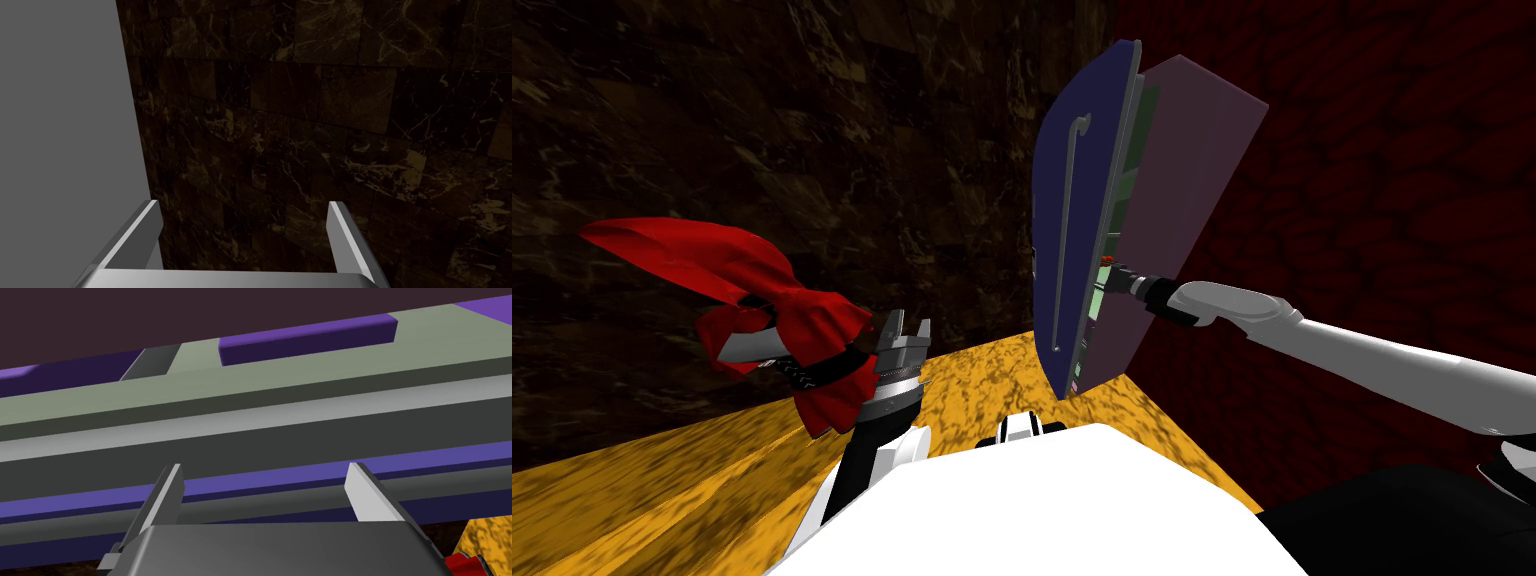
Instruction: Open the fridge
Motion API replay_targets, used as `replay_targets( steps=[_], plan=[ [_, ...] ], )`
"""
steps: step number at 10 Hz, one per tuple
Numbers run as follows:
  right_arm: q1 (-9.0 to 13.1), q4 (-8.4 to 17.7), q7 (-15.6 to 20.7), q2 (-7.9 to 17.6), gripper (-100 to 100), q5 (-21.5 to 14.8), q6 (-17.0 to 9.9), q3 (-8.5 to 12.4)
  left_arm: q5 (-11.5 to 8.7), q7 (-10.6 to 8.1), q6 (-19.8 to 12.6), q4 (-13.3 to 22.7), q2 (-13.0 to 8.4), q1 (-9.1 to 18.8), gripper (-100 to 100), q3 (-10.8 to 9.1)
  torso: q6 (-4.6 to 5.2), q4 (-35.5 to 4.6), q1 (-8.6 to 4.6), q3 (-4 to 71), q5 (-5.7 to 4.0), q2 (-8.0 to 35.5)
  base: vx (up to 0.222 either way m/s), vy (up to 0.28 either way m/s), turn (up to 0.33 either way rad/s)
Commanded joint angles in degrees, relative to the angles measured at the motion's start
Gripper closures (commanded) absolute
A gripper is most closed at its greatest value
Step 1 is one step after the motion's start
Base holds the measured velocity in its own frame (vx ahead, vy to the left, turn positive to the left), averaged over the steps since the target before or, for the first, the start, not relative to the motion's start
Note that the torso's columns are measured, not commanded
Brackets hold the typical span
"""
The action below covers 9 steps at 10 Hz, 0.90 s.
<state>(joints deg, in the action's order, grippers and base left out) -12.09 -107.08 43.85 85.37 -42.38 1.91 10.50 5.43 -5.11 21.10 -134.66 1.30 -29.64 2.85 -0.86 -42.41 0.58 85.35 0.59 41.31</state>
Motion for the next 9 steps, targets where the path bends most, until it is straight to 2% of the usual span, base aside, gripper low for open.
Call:
replay_targets(
  steps=[1,2,6,8,9],
  plan=[
    [0.8,0.6,0.3,-0.4,-100,-0.2,0.0,1.7,0.0,0.00,0.0,0.0,0.0,0.0,0,0.00,0.01,0.0,-0.05,0.0,-0.02,0.0,0.008,-0.007,0.001],
    [1.0,0.8,0.9,0.7,-100,-0.8,-0.4,2.0,0.0,0.00,0.0,0.0,0.0,0.0,0,0.00,0.04,0.0,-0.05,0.0,-0.04,0.0,0.004,0.026,-0.026],
    [1.0,0.8,0.9,0.7,-100,-0.8,-0.4,2.0,0.0,0.00,0.0,0.0,0.0,0.0,0,0.00,0.00,0.0,0.05,-0.1,0.03,0.1,0.002,0.012,-0.009],
    [1.5,1.2,2.3,2.9,-100,-2.1,-1.3,2.8,0.0,0.00,0.0,0.0,0.0,0.0,0,0.00,0.00,0.0,0.09,0.0,0.03,0.0,-0.005,0.039,-0.033],
    [1.5,1.2,2.3,2.9,-100,-2.1,-1.3,2.8,0.0,0.00,0.0,0.0,0.0,0.0,0,0.00,0.06,0.0,0.24,0.0,0.07,0.1,0.002,0.063,-0.058]
  ],
)
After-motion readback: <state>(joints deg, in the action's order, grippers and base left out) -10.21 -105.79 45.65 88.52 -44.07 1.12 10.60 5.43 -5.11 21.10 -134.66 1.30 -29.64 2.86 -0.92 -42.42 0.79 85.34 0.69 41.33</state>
